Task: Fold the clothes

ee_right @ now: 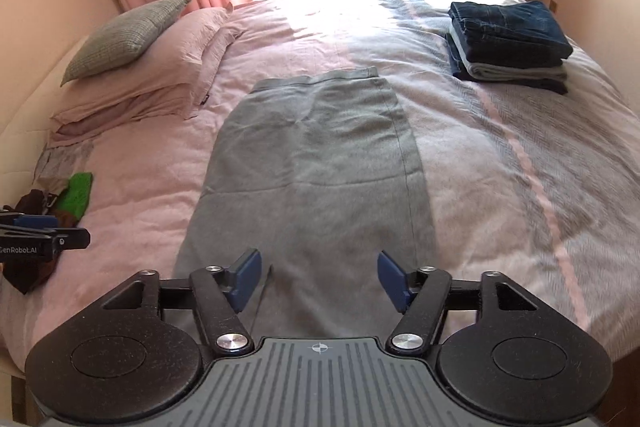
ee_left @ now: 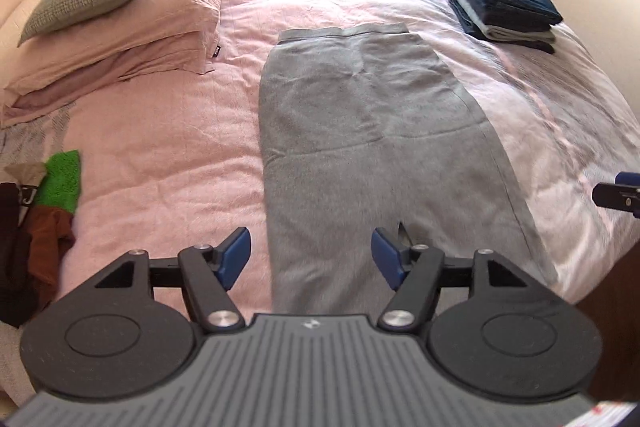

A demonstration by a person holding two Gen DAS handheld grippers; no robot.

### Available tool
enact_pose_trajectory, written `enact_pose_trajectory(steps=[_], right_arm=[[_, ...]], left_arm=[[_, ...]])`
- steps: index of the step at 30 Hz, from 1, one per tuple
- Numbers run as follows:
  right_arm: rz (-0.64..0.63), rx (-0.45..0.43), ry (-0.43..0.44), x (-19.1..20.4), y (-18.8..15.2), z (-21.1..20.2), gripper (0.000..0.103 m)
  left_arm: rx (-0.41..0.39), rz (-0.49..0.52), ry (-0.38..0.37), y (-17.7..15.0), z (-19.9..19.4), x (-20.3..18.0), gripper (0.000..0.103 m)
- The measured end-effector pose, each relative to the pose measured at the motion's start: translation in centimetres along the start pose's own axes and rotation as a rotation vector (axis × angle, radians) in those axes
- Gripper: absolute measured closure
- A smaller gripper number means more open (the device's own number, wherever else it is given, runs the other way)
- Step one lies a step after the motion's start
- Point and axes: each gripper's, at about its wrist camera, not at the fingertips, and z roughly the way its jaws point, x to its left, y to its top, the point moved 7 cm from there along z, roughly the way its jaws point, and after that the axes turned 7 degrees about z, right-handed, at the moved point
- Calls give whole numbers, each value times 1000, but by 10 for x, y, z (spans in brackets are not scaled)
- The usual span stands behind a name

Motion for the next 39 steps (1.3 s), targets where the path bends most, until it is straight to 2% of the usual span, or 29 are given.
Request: enact_pose_trajectory(steps=[4, 12, 19, 24, 39], right_arm=[[-12, -18, -27, 19, -33, -37, 29], [-54, 13, -15, 47, -79, -74, 27], [-90, 25, -21, 53, -88, -82, 27], [-86, 50, -36, 49, -92, -81, 27], [-56, 52, -55, 49, -91, -79, 27]], left_arm=[[1, 26, -5, -39, -39, -3, 37], [-6, 48, -21, -82, -83, -14, 32], [-3, 62, -43, -86, -89, -22, 32], [3, 74, -57, -88, -90, -28, 30], [12, 104, -82, -86, -81, -25, 30]])
